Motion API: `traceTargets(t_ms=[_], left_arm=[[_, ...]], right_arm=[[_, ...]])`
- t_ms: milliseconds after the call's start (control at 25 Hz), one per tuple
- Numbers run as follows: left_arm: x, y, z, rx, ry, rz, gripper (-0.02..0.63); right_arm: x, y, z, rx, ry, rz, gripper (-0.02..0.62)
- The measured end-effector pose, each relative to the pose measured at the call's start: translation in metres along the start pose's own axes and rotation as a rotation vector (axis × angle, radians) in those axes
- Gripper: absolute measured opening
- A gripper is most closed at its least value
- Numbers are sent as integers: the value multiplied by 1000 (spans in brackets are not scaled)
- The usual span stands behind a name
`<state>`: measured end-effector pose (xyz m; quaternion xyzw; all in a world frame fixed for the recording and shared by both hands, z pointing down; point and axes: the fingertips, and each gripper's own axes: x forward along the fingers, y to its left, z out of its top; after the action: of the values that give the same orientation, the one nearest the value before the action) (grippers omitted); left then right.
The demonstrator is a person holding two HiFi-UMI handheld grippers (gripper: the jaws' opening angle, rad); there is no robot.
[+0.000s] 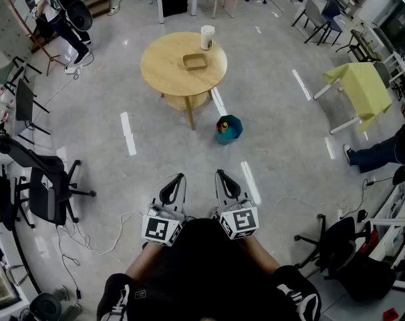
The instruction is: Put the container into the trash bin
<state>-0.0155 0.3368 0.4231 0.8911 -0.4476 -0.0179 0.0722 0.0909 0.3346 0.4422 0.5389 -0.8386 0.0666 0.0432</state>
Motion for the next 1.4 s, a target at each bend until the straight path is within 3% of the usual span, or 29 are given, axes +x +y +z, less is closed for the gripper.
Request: traceTargets(t_ms=[640,1400], left_arm=[[-10,25,1,-10,-15,-7,9],[-51,97,-5,-26,-4,-22,9]], right_arm=[[16,20,2,16,-27,-14,26],[57,82,-8,12,-14,-76,26]])
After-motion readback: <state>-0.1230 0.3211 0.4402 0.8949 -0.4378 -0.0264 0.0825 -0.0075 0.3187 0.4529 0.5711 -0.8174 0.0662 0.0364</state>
